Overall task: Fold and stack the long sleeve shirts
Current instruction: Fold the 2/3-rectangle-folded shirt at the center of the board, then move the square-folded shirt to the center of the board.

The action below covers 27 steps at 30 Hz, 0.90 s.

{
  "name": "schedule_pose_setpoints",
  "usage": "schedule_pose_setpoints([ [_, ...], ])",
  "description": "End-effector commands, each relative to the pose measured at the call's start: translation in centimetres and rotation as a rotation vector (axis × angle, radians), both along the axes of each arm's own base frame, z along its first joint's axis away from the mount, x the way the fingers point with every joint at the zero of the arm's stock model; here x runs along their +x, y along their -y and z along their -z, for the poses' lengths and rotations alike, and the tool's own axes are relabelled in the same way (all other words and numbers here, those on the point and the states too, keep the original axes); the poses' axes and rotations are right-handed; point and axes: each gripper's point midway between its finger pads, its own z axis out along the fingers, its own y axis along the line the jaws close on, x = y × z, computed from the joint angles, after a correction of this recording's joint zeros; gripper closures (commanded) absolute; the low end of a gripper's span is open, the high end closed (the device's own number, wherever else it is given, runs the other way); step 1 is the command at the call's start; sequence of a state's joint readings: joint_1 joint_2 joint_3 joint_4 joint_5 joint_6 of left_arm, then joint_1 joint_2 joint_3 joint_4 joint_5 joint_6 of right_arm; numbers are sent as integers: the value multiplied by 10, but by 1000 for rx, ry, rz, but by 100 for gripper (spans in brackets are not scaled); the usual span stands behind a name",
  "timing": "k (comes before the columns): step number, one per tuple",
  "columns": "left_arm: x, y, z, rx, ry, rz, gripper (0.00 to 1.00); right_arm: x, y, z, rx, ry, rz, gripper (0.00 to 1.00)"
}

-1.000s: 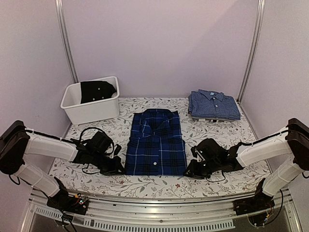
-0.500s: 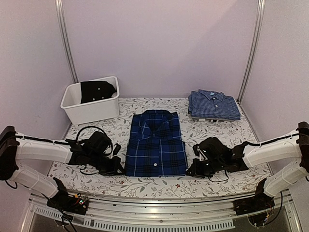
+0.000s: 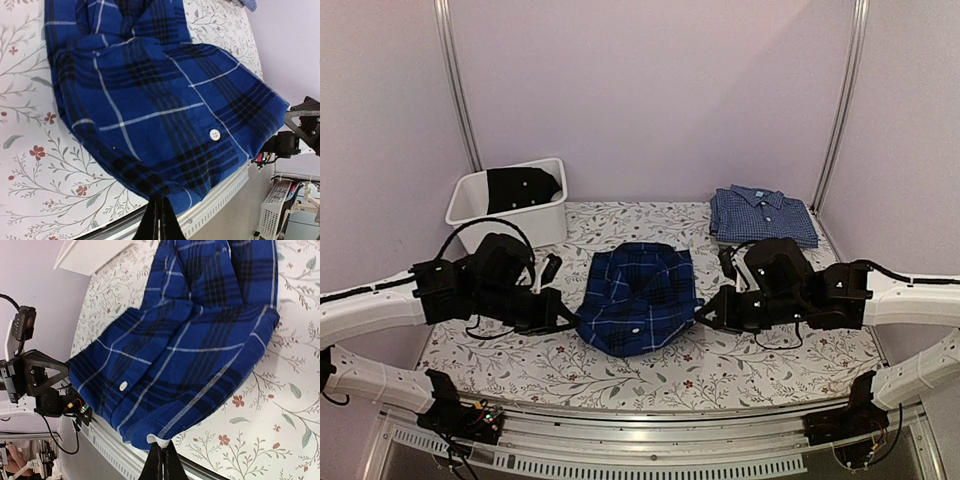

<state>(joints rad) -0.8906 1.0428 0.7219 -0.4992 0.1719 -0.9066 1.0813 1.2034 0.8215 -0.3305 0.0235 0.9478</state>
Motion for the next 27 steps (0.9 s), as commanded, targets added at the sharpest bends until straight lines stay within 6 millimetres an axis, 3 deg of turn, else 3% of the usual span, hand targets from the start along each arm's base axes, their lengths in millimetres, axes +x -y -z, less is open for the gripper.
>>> schedule_pose_setpoints([
  [1, 42, 1, -26, 17, 67, -19, 100, 45, -3, -38, 5, 93, 52, 100],
  [4, 100, -5, -32, 6, 124, -47, 100, 103, -3, -51, 6, 175, 97, 100],
  [5, 120, -6, -31, -12, 130, -53, 100, 127, -5, -45, 14, 182, 96, 100],
  [7, 165, -12, -13, -13, 120, -84, 100, 170, -4, -41, 33, 203, 120, 100],
  [8, 217, -14, 15, 13, 100, -110, 100, 223, -9, -13, -3, 196, 133, 100],
  [11, 249, -5, 51, 31, 65, -118, 100, 261, -17, 17, -4, 165, 125, 100],
  [12, 255, -3, 60, 36, 55, -122, 100, 271, -20, 40, -20, 134, 124, 100],
  [15, 263, 3, 81, 32, 32, -130, 100, 279, -27, 83, -53, 68, 105, 100],
  [18, 257, 9, 91, 27, 15, -126, 100, 269, -26, 111, -60, 10, 93, 100],
  [21, 238, 16, 93, 31, 9, -113, 100, 248, -14, 125, -66, -28, 109, 100],
  [27, 175, 17, 79, 9, 2, -154, 100, 200, 1, 120, -86, -36, 91, 100],
])
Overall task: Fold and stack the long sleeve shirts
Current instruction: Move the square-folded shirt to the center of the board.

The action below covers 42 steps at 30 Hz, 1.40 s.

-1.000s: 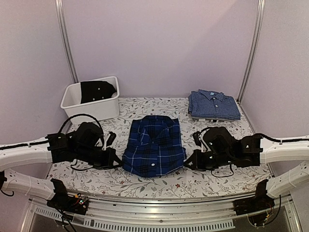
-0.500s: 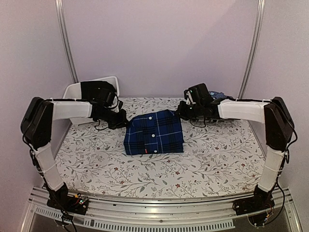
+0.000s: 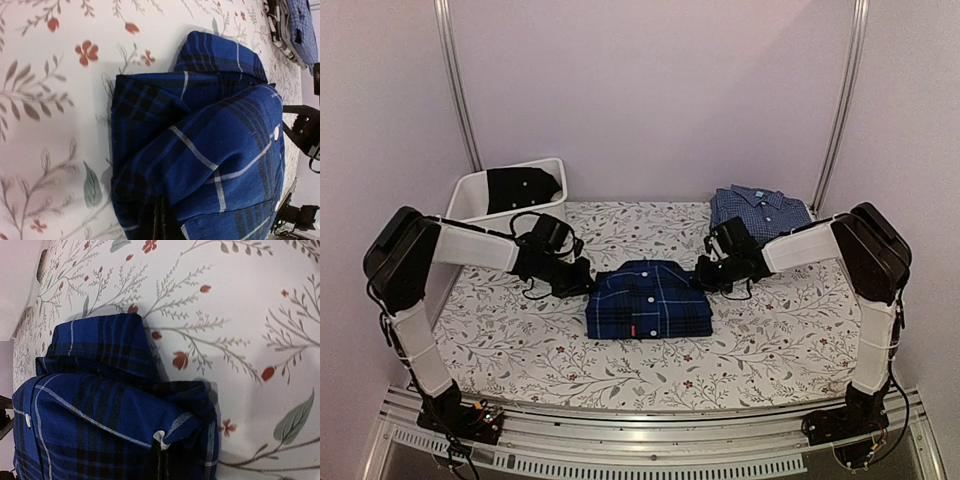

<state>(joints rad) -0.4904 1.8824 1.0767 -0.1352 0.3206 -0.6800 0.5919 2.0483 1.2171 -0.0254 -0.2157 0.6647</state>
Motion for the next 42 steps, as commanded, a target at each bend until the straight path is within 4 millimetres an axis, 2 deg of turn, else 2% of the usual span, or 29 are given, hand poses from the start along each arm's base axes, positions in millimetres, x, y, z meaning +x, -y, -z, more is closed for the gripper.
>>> schedule_pose_setpoints([
  [1, -42, 12, -30, -53, 38, -25, 100, -37, 2, -20, 15, 15, -32, 100],
  [3, -63, 15, -34, -35, 51, -23, 100, -48, 10, -25, 6, 22, -23, 100],
  [7, -70, 8, -43, -12, 78, -44, 100, -56, 22, -44, 13, 58, 9, 100],
  [10, -61, 3, -50, 7, 114, -50, 100, -54, 28, -59, 14, 95, 34, 100],
  [14, -48, 6, -55, 20, 133, -30, 100, -48, 33, -68, 6, 125, 53, 100],
  [20, -31, 1, -50, -2, 116, -24, 100, -34, 45, -65, 1, 132, 91, 100],
  [28, -12, -5, -33, -19, 82, -11, 100, -14, 38, -55, -11, 128, 71, 100],
  [32, 0, -8, -32, -5, 93, -5, 100, -6, 39, -55, -13, 132, 81, 100],
  [34, 6, -8, -38, 8, 106, 4, 86, -4, 42, -56, -29, 132, 89, 95],
  [35, 9, -9, -44, 15, 124, 4, 77, -4, 44, -58, -39, 135, 93, 87],
  [37, 11, -12, -57, 27, 157, -3, 49, -5, 48, -68, -58, 148, 98, 65],
  [38, 10, -12, -64, 27, 169, -2, 44, -6, 49, -74, -66, 156, 97, 56],
  [39, 8, -12, -69, 25, 177, 5, 43, -8, 48, -78, -76, 164, 93, 53],
  [42, -10, -5, -84, 18, 197, 39, 47, -20, 40, -99, -95, 201, 72, 49],
])
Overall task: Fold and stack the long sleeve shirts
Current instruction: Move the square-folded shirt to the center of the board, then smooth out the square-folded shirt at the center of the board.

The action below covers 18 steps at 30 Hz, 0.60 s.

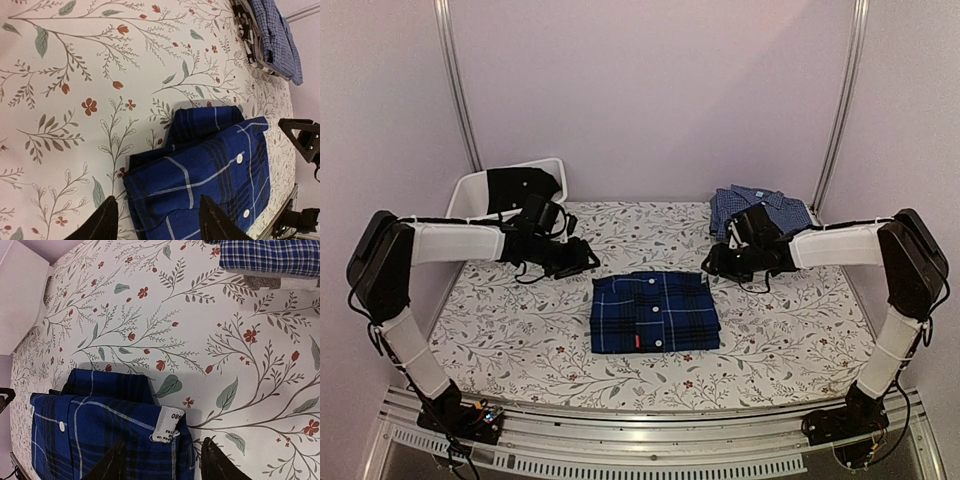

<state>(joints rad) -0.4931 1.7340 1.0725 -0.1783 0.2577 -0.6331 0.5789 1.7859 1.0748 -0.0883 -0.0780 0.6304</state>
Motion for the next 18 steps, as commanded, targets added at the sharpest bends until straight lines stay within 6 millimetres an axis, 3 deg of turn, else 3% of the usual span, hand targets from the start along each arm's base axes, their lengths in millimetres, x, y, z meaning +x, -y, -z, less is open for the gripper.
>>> schedule_pose_setpoints([
  [1, -21, 7, -34, 6, 63, 54, 50, -9, -9, -50, -44, 98, -15, 49],
  [5, -58, 29, -39, -29, 45, 123, 71, -33, -44, -57, -96, 121, -105, 49],
  [11, -108, 69, -27, -85, -36, 243, 88, -52, -98, -44, -126, 106, -232, 50],
  [14, -120, 81, -16, -101, -69, 276, 91, -48, -115, -29, -133, 87, -262, 52],
  [18, -118, 85, 10, -67, -117, 282, 94, -33, -125, -11, -168, 83, -264, 53],
])
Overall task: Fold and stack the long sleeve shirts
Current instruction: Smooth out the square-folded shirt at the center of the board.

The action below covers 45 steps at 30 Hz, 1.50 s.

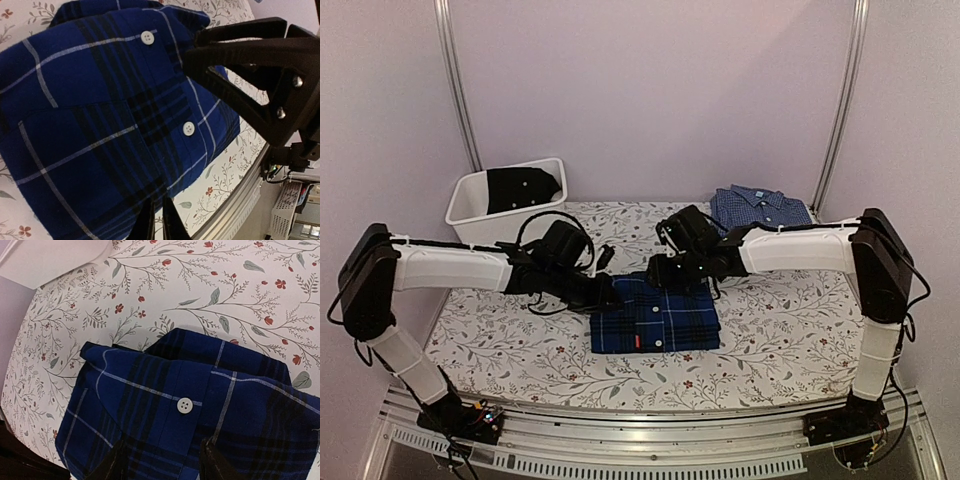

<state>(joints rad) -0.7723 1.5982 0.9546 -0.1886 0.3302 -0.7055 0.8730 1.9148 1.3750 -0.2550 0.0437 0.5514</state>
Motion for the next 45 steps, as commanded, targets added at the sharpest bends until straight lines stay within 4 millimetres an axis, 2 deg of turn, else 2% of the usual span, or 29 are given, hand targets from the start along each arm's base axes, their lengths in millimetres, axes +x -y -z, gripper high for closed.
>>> schedule_pose_setpoints([
  [1, 1, 8, 27, 19, -51, 14, 94, 18, 2, 32, -83, -17, 10, 53],
  [4, 8, 12, 42, 53, -54, 24, 95, 35, 6, 54, -99, -49, 29, 54],
  [8, 23, 8, 66, 106, -76, 0, 96, 54, 13, 73, -109, -74, 52, 54],
  [11, 31, 5, 79, 139, -86, -16, 96, 61, 15, 82, -115, -92, 46, 54],
  [13, 33, 4, 83, 145, -96, -21, 96, 64, 15, 80, -118, -88, 46, 54],
  [17, 32, 3, 82, 142, -98, -25, 95, 66, 18, 56, -124, -51, 41, 52],
  [20, 32, 2, 73, 135, -85, -29, 95, 60, 22, 33, -120, -27, 35, 51],
  [25, 40, 1, 40, 104, -22, -58, 94, 24, 18, -3, -118, 17, 3, 50],
  [29, 54, -5, 27, 100, 19, -102, 93, -12, 14, -10, -104, 6, -11, 53],
  [32, 67, -10, 34, 112, 15, -126, 93, -36, 9, -5, -107, -16, -22, 55],
  [35, 83, -14, 47, 127, 9, -148, 94, -51, 10, 10, -130, -43, -18, 55],
  [40, 106, -24, 76, 157, -28, -183, 95, -54, 19, 48, -196, -87, 14, 55],
  [45, 110, -28, 94, 180, -54, -183, 95, -63, 28, 90, -269, -152, 19, 55],
])
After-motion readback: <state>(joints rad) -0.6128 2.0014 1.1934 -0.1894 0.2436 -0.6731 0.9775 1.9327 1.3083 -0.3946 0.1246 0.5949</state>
